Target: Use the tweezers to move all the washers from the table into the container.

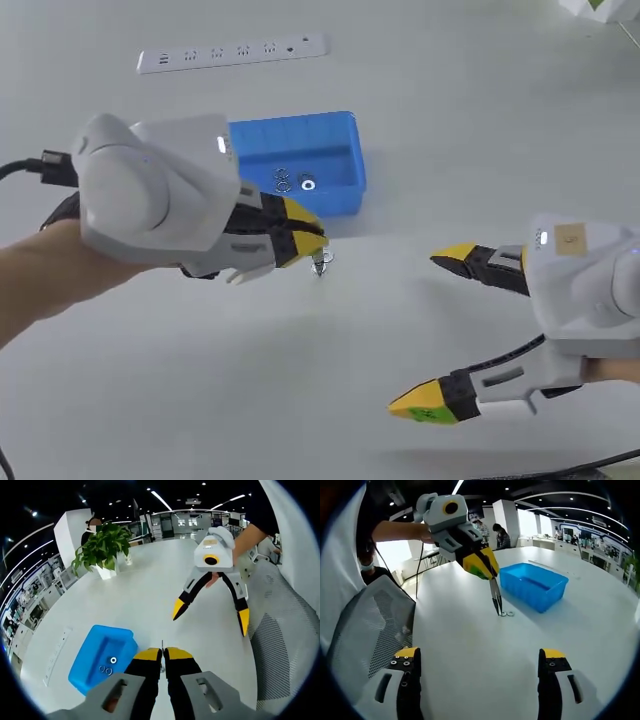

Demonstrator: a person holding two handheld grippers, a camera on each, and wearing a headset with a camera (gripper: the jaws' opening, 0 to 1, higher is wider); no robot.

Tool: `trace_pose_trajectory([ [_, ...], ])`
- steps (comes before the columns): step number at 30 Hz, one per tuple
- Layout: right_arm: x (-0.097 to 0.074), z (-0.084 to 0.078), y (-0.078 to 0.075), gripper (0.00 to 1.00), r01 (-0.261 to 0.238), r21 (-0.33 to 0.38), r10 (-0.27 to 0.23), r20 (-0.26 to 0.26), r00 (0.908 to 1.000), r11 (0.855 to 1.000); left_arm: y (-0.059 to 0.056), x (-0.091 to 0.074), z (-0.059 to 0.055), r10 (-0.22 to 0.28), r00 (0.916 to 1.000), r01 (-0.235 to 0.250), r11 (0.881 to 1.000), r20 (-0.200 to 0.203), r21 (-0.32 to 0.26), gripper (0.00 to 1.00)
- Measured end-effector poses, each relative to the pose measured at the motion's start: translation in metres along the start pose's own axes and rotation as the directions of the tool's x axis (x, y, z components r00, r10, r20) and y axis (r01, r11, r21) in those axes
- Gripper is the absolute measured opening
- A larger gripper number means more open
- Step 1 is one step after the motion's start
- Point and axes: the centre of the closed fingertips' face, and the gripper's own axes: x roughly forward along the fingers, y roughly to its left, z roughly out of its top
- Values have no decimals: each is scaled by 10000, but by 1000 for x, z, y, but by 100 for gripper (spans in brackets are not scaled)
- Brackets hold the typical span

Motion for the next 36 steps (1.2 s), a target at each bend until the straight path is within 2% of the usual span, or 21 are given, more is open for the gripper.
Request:
trace_pose_trajectory([
  [4, 5, 8, 2, 97, -198, -166, 198, 5, 9998, 9997, 0, 1, 0, -5, 10000, 5, 10000, 45, 20, 7],
  [12, 25, 35, -4, 92, -601, -835, 615, 140, 9980, 9947, 1, 1, 1, -128, 9997, 130, 9999, 193, -109, 7],
  [16, 37, 41, -6, 88, -869, -1185, 877, 20, 9961, 9891, -1, 1, 1, -293, 9992, 300, 9993, 285, -239, 7],
  [21, 49, 46, -4, 79, -1353, -1621, 1340, -187, 9908, 9774, -6, 1, 1, -555, 9979, 561, 9982, 333, -195, 7],
  [24, 55, 48, -6, 75, -1509, -1747, 1480, -296, 9885, 9730, -2, 1, 0, -478, 9981, 491, 9983, 384, -329, 7],
  [32, 66, 57, -11, 62, -1612, -2042, 1598, -232, 9869, 9656, 1, 2, -1, -499, 9980, 514, 9978, 379, -412, 7],
  [36, 69, 60, -12, 49, -1734, -2159, 1723, -242, 9847, 9609, 1, 0, -4, -502, 9982, 516, 9977, 330, -432, 7],
])
